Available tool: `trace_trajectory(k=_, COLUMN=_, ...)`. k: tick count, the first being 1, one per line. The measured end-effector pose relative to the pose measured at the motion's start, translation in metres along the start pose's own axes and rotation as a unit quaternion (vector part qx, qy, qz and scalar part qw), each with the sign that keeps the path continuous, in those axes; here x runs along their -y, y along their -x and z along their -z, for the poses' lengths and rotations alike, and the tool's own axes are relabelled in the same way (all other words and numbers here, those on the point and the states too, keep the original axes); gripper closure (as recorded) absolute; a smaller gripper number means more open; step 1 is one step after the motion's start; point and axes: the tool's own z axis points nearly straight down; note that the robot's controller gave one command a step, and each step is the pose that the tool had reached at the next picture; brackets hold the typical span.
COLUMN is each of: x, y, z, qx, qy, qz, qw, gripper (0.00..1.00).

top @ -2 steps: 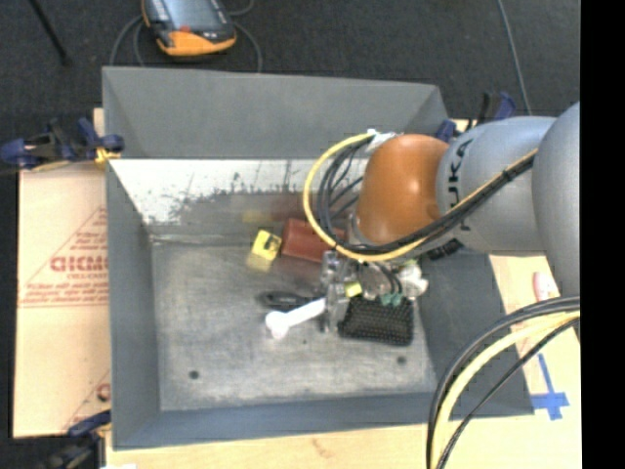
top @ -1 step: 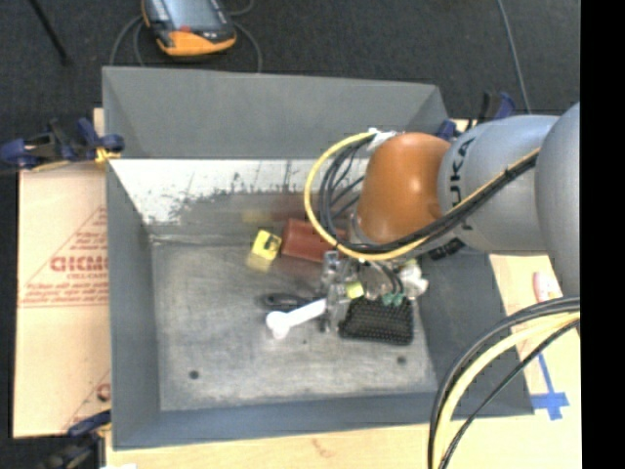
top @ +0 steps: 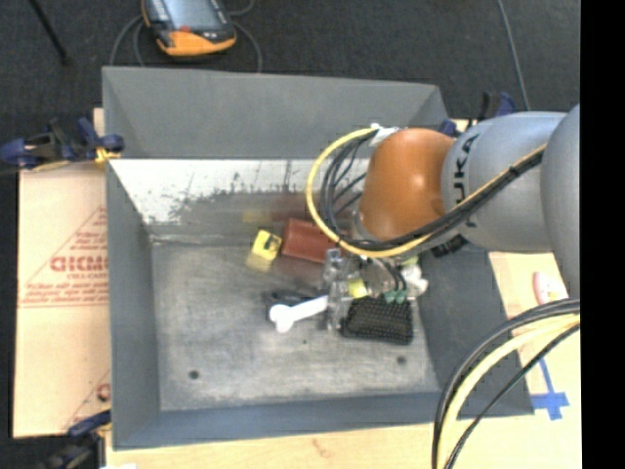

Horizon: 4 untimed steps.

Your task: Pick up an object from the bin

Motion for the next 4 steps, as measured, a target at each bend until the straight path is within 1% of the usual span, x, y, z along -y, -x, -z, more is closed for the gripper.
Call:
trace_trajectory(k=2, x=0.000, y=0.001, z=0.012, qx=0.0004, qy=0.000, qz=-0.001, qw=1.0000, gripper=1.00)
trace_trajectory(k=3, x=0.000, y=0.000, z=0.021, qx=-0.0022, qy=0.000, qz=-0.001, qw=1.0000, gripper=1.00)
trace_trajectory(k=4, x=0.001, y=0.000, z=0.034, qx=-0.0017, qy=0.000, qz=-0.001, qw=1.0000, gripper=1.00)
